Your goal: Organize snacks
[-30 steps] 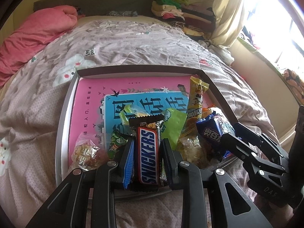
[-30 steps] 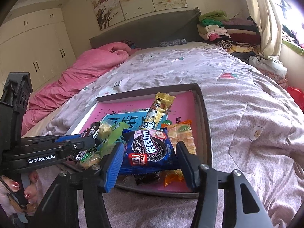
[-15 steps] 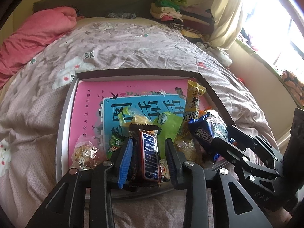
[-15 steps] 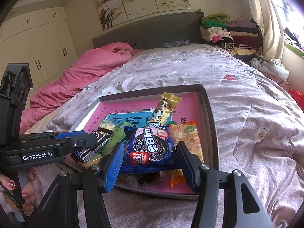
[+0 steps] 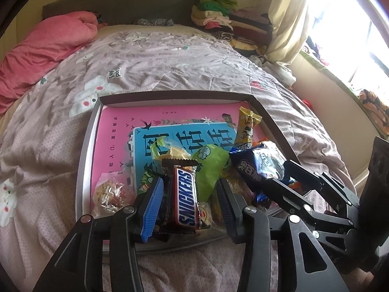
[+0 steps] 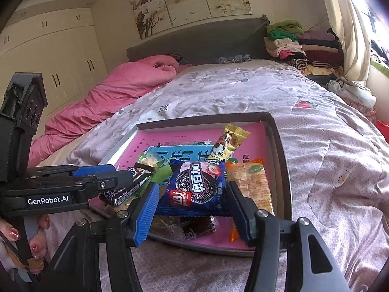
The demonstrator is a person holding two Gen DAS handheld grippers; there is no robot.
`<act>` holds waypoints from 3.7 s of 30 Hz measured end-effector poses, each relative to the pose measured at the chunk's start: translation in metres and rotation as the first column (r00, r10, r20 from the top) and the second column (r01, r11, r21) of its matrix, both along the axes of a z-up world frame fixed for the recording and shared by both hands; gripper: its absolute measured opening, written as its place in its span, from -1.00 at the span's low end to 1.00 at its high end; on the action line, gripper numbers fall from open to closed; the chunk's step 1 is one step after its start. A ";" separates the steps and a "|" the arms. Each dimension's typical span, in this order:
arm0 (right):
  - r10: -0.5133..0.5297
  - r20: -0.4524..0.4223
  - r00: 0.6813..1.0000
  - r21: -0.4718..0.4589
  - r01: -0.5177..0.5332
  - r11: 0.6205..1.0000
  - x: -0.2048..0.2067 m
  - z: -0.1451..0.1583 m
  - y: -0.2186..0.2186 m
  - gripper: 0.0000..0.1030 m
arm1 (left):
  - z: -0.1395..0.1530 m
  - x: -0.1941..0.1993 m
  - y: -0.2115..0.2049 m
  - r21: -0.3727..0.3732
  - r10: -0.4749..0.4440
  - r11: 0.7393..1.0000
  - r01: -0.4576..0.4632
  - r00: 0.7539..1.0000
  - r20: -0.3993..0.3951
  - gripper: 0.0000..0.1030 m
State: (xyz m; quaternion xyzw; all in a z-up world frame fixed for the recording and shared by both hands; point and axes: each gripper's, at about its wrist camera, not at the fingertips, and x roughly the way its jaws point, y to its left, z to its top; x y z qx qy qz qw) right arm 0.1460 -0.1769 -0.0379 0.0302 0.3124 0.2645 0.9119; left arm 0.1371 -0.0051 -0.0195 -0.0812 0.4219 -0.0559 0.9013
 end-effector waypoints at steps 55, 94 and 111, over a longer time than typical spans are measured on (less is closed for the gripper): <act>-0.132 -0.015 0.991 -0.056 0.131 0.990 -0.083 0.024 -0.004 0.95 | 0.002 -0.098 0.013 0.058 0.098 0.994 -0.097 0.995 -0.023 0.49; -0.149 -0.031 0.988 -0.139 0.143 0.980 -0.099 0.012 0.000 0.97 | 0.004 -0.117 0.011 0.081 0.099 0.992 -0.096 0.995 -0.023 0.49; -0.152 -0.033 0.988 -0.138 0.146 0.980 -0.099 0.012 -0.001 0.97 | 0.004 -0.117 0.014 0.094 0.106 0.990 -0.103 0.994 -0.019 0.49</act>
